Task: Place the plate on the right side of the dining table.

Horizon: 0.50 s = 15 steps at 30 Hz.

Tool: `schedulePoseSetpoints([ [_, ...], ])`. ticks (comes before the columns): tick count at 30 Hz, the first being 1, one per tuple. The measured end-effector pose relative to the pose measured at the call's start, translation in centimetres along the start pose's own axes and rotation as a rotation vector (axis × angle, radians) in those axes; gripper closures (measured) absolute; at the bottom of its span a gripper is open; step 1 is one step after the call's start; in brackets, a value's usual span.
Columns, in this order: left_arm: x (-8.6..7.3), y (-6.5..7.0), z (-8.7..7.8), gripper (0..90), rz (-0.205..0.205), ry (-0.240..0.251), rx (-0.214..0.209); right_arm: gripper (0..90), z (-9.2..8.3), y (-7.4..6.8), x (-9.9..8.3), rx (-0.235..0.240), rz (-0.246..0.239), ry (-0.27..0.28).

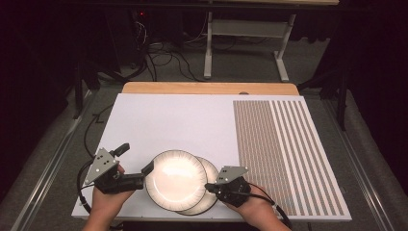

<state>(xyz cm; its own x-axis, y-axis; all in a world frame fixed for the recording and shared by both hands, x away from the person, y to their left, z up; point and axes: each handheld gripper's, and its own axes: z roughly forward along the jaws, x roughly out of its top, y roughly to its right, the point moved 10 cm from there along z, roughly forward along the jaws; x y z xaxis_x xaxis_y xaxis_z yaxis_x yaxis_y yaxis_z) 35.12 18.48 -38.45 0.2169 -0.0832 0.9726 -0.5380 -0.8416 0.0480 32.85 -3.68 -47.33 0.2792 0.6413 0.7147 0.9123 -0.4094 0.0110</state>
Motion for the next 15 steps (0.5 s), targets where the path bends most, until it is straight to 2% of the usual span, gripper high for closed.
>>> schedulePoseSetpoints([
  [6,-0.27,0.03,0.19,2.1,-0.008,-0.017,-0.011,90.0,0.49,-0.43,0.42,0.007,-0.006,0.002],
  [15,-0.95,0.05,0.62,2.7,0.008,-0.064,-0.024,90.0,0.77,-0.62,0.68,0.007,-0.01,0.002],
])
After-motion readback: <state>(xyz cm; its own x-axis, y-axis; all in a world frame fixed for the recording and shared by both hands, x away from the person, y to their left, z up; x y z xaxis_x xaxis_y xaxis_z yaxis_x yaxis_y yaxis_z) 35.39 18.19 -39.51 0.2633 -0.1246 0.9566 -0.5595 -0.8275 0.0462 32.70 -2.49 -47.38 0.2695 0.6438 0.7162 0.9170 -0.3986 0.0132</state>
